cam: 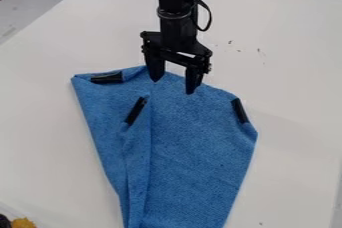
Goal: Fold the blue cloth on the white table from top right to bottom left
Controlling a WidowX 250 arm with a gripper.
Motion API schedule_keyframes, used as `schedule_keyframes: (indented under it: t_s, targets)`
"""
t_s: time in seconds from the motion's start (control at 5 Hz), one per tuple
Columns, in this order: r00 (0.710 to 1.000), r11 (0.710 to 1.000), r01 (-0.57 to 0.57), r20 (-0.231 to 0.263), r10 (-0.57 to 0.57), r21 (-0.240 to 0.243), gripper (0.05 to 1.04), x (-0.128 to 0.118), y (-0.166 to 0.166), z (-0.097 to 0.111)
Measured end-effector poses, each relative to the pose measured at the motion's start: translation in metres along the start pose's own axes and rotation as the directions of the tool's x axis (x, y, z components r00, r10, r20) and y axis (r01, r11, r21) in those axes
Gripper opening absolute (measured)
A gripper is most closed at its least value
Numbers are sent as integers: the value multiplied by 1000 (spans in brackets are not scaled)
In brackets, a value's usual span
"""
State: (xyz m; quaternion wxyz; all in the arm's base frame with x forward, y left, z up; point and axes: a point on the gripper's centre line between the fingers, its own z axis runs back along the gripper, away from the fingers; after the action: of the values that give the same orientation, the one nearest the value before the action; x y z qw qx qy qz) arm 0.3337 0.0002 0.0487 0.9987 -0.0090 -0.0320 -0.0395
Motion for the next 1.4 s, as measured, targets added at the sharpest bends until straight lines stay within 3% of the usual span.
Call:
schedule_keyframes:
  t_s: [0.2,0.4,0.6,1.0,1.2,1.4]
  targets:
    - [1000,1000,-4,-26,4,-2,999,-3,-1,-9]
    - [1000,1000,21,20,-21,8,999,5,-24,-12]
    - [997,998,71,23,-71,3,999,12,-53,-15]
    - [993,996,86,82,-83,-31,999,21,-113,-12]
    - [995,995,83,55,-81,-48,999,22,-118,-28]
    - [996,997,63,63,-60,-52,999,24,-118,-30]
